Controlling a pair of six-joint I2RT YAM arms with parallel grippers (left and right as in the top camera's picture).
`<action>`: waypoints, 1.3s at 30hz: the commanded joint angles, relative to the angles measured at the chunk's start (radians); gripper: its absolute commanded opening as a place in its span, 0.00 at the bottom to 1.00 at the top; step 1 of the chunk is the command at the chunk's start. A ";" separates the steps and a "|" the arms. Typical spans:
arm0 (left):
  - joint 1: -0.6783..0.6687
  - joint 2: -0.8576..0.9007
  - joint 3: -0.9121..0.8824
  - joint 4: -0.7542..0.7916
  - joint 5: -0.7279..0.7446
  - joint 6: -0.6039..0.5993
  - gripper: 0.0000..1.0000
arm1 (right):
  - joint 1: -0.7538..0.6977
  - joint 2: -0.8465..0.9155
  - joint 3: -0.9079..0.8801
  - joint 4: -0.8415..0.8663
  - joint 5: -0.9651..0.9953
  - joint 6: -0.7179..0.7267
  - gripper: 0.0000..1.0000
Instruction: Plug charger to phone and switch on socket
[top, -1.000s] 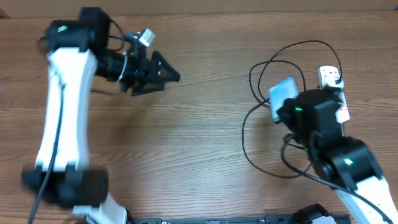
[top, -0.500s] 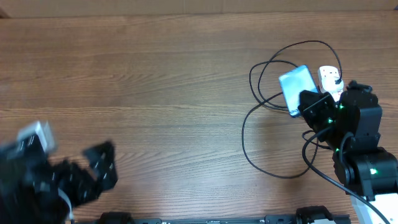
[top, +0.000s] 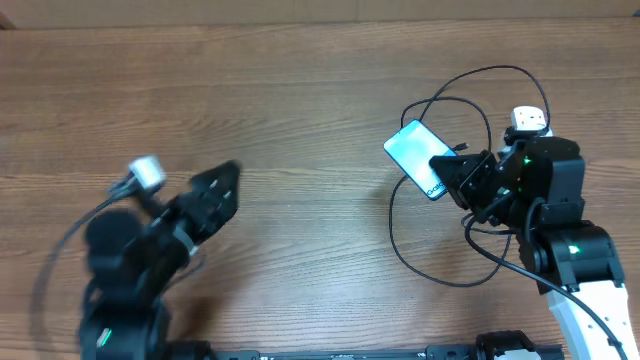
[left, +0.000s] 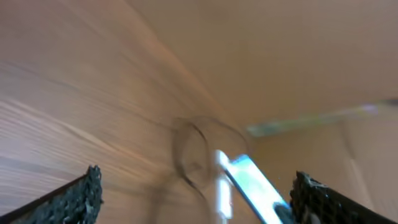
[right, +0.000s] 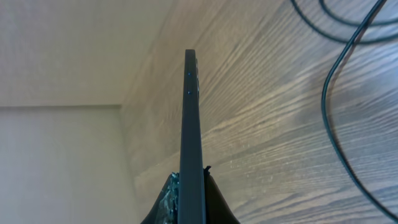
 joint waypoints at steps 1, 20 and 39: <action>-0.002 0.120 -0.177 0.233 0.372 -0.325 1.00 | 0.001 -0.013 -0.021 0.066 -0.079 0.072 0.03; -0.193 0.601 -0.257 1.073 0.495 -0.721 1.00 | 0.327 0.165 -0.179 0.681 -0.125 0.367 0.04; -0.199 0.612 -0.257 1.075 0.391 -0.840 0.69 | 0.492 0.220 -0.179 0.645 -0.072 0.654 0.04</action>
